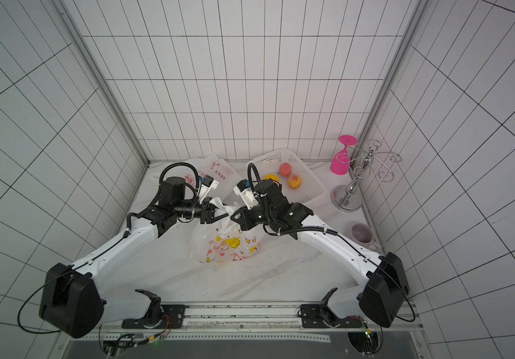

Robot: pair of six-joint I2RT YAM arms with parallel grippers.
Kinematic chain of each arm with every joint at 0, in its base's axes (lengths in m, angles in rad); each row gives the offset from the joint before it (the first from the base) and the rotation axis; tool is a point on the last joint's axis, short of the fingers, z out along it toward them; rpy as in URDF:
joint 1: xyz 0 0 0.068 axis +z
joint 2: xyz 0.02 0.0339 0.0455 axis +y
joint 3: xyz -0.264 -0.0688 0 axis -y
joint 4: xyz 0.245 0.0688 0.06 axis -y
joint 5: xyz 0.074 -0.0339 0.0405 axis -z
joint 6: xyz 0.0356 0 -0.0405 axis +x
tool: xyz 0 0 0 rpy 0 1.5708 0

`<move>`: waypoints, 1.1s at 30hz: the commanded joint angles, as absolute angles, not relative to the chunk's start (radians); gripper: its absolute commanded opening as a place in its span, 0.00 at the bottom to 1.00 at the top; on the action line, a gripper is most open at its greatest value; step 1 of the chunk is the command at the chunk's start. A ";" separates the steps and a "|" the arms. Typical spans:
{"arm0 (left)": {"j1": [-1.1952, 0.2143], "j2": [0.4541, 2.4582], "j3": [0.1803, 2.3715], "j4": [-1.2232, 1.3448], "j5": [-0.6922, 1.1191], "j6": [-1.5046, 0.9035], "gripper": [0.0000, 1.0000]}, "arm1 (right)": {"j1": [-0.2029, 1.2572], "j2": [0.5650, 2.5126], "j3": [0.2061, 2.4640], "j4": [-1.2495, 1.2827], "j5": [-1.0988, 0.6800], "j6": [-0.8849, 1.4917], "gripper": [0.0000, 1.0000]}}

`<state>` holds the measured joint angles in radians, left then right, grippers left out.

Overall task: Place the peach into a plastic bag & tie a knot
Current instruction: Cross the plastic bag at the center of the board.

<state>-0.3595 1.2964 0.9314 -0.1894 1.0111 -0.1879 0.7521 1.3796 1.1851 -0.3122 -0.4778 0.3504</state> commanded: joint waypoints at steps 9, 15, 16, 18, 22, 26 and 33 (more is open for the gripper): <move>-0.367 1.262 0.895 -0.078 1.119 -0.227 0.63 | 0.732 1.405 1.120 -0.217 -0.541 0.363 0.00; -0.365 1.281 0.904 -0.061 1.091 -0.250 0.63 | 0.746 1.402 1.113 -0.220 -0.546 0.348 0.00; -0.364 1.294 0.912 -0.060 1.086 -0.259 0.60 | 0.747 1.404 1.111 -0.222 -0.542 0.349 0.00; -0.365 1.322 0.928 -0.068 1.095 -0.264 0.49 | 0.749 1.404 1.109 -0.221 -0.541 0.352 0.00; -0.365 1.341 0.943 -0.095 1.103 -0.234 0.20 | 0.749 1.408 1.117 -0.216 -0.550 0.361 0.00; -0.361 1.333 0.952 -0.116 1.085 -0.189 0.09 | 0.749 1.404 1.139 -0.224 -0.639 0.354 0.08; -0.356 1.330 0.973 -0.151 1.044 -0.105 0.00 | 0.723 1.357 1.224 -0.381 -0.804 0.300 0.45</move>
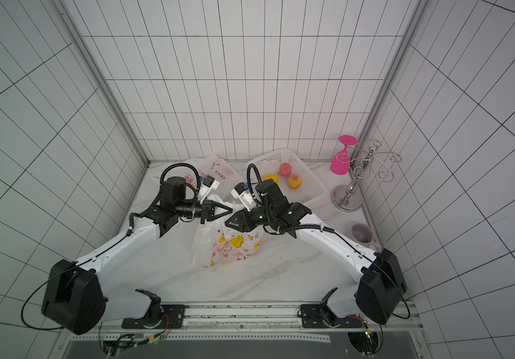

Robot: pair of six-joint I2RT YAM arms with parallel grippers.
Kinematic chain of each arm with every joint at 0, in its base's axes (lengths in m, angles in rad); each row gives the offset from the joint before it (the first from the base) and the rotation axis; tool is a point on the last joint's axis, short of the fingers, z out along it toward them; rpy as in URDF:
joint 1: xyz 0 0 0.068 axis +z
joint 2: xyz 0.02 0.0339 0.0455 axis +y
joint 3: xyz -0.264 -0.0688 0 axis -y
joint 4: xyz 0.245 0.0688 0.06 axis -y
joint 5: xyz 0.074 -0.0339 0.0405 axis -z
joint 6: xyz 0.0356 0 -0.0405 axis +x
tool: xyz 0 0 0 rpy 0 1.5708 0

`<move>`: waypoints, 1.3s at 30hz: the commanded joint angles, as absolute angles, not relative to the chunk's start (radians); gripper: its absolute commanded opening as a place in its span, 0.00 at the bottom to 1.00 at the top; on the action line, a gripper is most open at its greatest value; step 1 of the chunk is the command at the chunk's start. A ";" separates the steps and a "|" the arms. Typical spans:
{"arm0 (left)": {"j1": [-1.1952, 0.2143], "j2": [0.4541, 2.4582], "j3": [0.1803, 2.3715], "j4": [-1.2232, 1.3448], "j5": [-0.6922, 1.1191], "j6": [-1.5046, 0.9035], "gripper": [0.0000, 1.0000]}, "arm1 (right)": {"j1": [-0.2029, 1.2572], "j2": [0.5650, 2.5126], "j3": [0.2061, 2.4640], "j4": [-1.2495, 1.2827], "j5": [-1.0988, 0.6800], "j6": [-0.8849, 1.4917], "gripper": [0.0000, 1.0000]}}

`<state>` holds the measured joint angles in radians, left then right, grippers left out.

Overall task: Place the peach into a plastic bag & tie a knot
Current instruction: Cross the plastic bag at the center of the board.

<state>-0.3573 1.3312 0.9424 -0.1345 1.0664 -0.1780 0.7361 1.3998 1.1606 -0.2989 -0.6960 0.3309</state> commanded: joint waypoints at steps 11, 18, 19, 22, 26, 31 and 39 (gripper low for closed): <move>-0.395 1.248 0.930 -0.203 1.034 0.086 0.00 | 0.654 1.312 1.468 -0.792 -0.577 0.007 0.54; -0.442 1.186 0.932 -0.249 0.993 0.196 0.00 | 0.745 1.339 1.554 -0.959 -0.315 -0.391 0.67; -0.444 1.185 0.936 -0.255 0.995 0.200 0.00 | 0.760 1.338 1.550 -0.957 -0.302 -0.439 0.69; -0.460 1.182 0.937 -0.255 0.996 0.207 0.00 | 0.791 1.366 1.591 -0.942 -0.271 -0.493 0.70; -0.476 1.184 0.940 -0.262 0.993 0.219 0.00 | 0.830 1.433 1.676 -0.956 -0.340 -0.501 0.71; -0.477 1.181 0.942 -0.270 0.991 0.225 0.00 | 0.867 1.493 1.688 -0.951 -0.354 -0.511 0.71; -0.476 1.177 0.934 -0.245 1.004 0.195 0.00 | 0.867 1.508 1.636 -0.826 -0.359 -0.428 0.65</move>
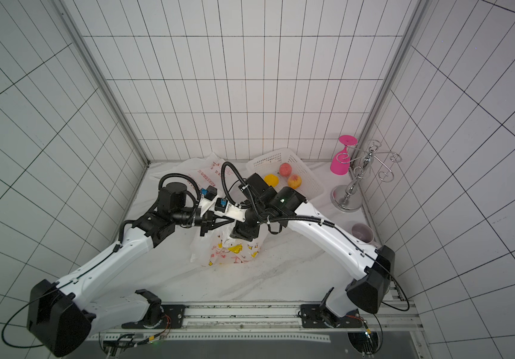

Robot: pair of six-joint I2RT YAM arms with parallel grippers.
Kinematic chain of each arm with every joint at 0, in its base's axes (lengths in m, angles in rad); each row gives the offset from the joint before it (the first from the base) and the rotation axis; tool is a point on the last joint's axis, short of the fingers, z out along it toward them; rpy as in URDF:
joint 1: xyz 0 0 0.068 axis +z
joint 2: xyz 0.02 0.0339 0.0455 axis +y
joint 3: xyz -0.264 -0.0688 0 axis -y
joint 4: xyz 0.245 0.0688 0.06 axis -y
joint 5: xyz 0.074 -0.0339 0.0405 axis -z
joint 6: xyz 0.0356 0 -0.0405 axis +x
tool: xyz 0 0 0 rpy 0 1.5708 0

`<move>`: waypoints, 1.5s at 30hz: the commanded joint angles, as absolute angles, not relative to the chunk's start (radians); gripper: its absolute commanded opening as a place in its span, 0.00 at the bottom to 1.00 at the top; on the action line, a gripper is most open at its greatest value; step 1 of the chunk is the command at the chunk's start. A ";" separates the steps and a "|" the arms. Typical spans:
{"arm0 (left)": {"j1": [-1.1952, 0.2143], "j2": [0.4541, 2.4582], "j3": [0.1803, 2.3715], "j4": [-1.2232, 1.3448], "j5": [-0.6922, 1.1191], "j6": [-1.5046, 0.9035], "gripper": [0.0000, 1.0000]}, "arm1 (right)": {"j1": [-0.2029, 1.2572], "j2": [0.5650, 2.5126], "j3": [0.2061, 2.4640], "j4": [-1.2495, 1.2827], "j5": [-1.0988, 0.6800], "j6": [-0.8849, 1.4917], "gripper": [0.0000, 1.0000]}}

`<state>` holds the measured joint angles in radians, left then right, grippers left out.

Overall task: Place the peach into a plastic bag & tie a knot
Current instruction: Cross the plastic bag at the center of the board.

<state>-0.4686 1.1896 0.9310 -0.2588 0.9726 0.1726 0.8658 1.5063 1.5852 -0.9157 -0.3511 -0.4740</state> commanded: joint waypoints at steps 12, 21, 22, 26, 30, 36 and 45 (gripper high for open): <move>-0.440 1.158 0.908 -0.164 1.058 0.118 0.00 | 0.841 1.534 1.573 -0.767 -0.354 -0.385 0.40; -0.442 1.146 0.901 -0.161 1.066 0.122 0.00 | 0.807 1.530 1.517 -0.753 -0.372 -0.424 0.49; -0.442 1.145 0.899 -0.161 1.069 0.124 0.00 | 0.801 1.524 1.510 -0.751 -0.387 -0.429 0.51; -0.443 1.142 0.892 -0.162 1.075 0.133 0.00 | 0.773 1.504 1.492 -0.738 -0.429 -0.427 0.53; -0.443 1.142 0.888 -0.160 1.077 0.139 0.00 | 0.754 1.500 1.486 -0.737 -0.457 -0.430 0.53; -0.443 1.144 0.893 -0.157 1.088 0.138 0.00 | 0.749 1.515 1.475 -0.742 -0.494 -0.448 0.57; -0.445 1.153 0.900 -0.154 1.075 0.124 0.00 | 0.755 1.548 1.496 -0.779 -0.502 -0.459 0.49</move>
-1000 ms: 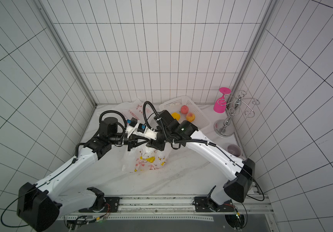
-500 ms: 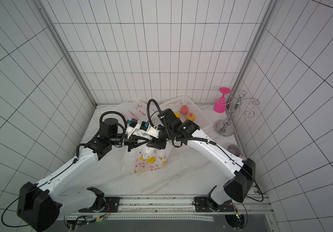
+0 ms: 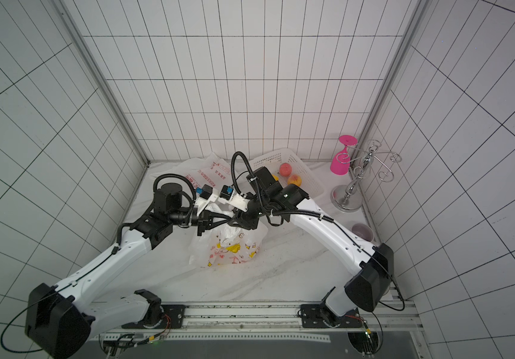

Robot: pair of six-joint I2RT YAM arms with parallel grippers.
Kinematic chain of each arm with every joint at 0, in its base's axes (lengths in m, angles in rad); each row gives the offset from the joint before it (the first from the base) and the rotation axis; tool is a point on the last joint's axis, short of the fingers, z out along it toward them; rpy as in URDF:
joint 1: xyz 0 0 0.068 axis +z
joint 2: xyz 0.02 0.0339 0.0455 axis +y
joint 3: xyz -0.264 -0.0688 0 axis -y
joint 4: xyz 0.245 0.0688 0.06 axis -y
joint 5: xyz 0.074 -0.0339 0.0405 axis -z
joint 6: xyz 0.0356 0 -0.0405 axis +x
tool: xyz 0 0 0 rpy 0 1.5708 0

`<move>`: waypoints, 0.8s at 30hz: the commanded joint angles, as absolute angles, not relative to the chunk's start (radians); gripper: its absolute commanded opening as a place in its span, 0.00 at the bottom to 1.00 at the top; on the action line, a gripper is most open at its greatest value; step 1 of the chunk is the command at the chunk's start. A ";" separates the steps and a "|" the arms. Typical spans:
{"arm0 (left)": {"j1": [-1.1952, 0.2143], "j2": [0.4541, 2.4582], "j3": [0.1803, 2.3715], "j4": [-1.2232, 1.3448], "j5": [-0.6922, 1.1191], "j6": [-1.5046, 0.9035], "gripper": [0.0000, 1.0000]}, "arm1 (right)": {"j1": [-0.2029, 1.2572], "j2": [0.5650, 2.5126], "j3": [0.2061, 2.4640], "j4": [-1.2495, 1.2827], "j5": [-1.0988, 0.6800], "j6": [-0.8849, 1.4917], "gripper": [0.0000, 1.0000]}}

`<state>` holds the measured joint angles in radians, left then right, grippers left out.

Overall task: Place the peach into a plastic bag & tie a knot
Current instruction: Cross the plastic bag at the center of the board.

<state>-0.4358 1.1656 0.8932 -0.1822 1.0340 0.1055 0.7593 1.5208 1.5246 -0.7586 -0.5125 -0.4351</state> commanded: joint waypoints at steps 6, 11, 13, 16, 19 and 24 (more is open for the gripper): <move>-0.445 1.161 0.906 -0.153 1.063 0.112 0.00 | 0.758 1.558 1.500 -0.780 -0.464 -0.462 0.39; -0.442 1.160 0.909 -0.157 1.060 0.097 0.00 | 0.765 1.580 1.509 -0.775 -0.401 -0.462 0.20; -0.437 1.152 0.898 -0.160 1.056 0.089 0.01 | 0.764 1.576 1.500 -0.758 -0.382 -0.459 0.14; -0.427 1.135 0.866 -0.161 1.041 0.079 0.09 | 0.758 1.561 1.474 -0.702 -0.374 -0.439 0.06; -0.421 1.110 0.830 -0.155 1.006 0.060 0.18 | 0.741 1.541 1.446 -0.650 -0.404 -0.409 0.02; -0.399 1.037 0.765 -0.173 0.885 0.054 0.33 | 0.726 1.521 1.414 -0.610 -0.439 -0.382 0.00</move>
<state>-0.4065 1.0828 0.8032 -0.1703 0.9482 0.0528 0.7437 1.5604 1.4704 -0.6697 -0.4286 -0.4034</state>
